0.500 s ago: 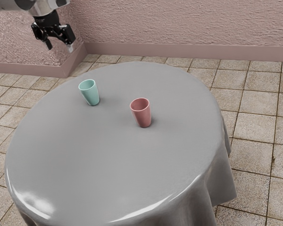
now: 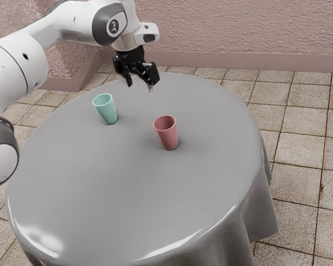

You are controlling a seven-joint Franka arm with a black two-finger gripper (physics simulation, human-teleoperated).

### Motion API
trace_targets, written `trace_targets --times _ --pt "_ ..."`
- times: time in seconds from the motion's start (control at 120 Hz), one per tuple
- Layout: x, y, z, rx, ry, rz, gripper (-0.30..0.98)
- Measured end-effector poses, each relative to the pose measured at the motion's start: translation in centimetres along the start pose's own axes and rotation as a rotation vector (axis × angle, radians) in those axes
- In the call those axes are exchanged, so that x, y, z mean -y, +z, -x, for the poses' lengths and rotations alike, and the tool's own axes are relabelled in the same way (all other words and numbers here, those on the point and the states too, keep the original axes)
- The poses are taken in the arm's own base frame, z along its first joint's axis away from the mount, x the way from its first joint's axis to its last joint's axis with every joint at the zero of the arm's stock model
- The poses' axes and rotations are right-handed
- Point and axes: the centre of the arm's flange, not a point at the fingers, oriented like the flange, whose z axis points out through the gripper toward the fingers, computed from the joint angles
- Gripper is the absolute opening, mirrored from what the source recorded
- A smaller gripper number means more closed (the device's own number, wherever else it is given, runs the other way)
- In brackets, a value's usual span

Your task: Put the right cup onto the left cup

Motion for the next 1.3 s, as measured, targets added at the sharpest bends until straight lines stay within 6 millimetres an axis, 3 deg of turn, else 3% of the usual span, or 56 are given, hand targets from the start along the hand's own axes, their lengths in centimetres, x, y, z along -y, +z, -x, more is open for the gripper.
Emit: trace_targets --times 0.092,0.292,0.492,1.117,1.2,1.3 --pt "-1.5 3.2 -0.2 0.013 -0.029 0.036 0.67" --pt "-5.4 7.5 -0.5 0.003 -0.092 0.072 0.67" --pt "-6.8 11.6 -1.8 -0.003 -0.167 0.08 0.67" --pt "-6.2 16.7 -3.6 -0.03 -0.295 0.04 0.66" --pt "-6.1 17.1 -3.6 -0.029 -0.308 0.04 0.62" --pt "-5.7 17.4 -3.7 -0.03 -0.324 0.04 0.48"
